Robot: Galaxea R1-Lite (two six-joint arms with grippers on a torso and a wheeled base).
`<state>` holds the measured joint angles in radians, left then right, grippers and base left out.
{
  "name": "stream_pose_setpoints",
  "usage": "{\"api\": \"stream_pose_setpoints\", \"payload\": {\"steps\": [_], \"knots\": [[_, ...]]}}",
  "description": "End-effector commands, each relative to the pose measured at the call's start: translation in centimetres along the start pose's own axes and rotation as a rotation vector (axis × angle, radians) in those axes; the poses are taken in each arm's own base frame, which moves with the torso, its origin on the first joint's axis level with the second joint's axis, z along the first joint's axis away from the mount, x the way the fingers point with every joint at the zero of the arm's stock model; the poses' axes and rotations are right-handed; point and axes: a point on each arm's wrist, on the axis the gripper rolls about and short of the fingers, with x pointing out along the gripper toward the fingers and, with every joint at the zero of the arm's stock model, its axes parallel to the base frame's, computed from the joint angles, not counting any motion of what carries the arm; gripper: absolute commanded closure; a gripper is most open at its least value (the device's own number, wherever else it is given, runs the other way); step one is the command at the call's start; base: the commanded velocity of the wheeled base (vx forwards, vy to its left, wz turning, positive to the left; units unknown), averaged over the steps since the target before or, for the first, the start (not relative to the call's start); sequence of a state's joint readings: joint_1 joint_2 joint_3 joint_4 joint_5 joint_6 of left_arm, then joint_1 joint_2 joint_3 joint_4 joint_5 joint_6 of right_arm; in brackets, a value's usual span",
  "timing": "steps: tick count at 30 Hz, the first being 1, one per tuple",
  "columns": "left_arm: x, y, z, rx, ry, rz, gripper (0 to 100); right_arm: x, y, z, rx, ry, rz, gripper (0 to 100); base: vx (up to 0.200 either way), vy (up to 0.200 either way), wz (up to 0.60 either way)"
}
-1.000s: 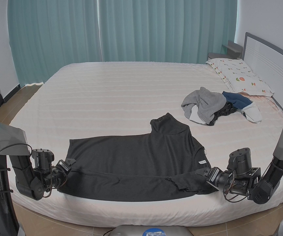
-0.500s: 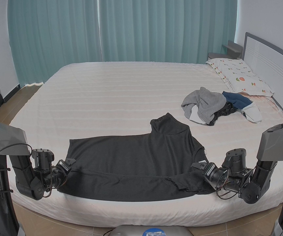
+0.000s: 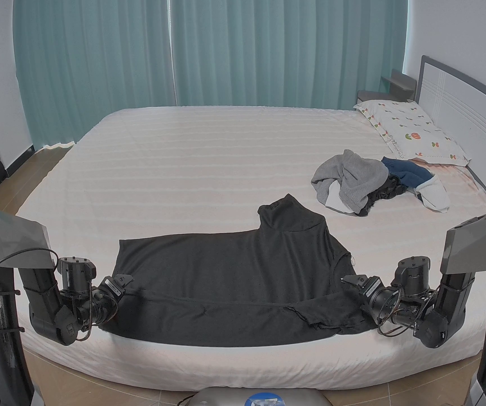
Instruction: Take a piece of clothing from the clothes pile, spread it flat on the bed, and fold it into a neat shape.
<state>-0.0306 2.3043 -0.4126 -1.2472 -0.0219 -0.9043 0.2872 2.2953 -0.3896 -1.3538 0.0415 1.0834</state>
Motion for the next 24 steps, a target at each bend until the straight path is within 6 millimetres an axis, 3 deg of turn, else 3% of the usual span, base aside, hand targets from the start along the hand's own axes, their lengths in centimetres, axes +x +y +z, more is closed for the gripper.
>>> {"api": "stream_pose_setpoints", "payload": {"steps": [1, 10, 18, 24], "knots": [[0.1, 0.0, -0.1, 0.001, 0.004, 0.002, 0, -0.5, -0.1, 1.4, 0.071, -0.03, 0.06, 0, 0.0, 0.0, 0.0], [-0.1, -0.2, 0.0, -0.005, -0.005, -0.004, 0, -1.1, -0.4, 1.6, 0.093, -0.022, 0.14, 0, 0.0, 0.0, 0.0], [-1.5, -0.8, 1.7, -0.028, -0.061, -0.039, 0, -1.0, -0.4, 1.8, 0.136, -0.022, 0.14, 0, 0.0, 0.0, 0.0], [-1.5, -0.5, 2.0, -0.036, -0.063, -0.033, 0, -1.0, -0.4, 1.8, 0.136, -0.02, 0.143, 0, 0.0, 0.0, 0.0]]}}
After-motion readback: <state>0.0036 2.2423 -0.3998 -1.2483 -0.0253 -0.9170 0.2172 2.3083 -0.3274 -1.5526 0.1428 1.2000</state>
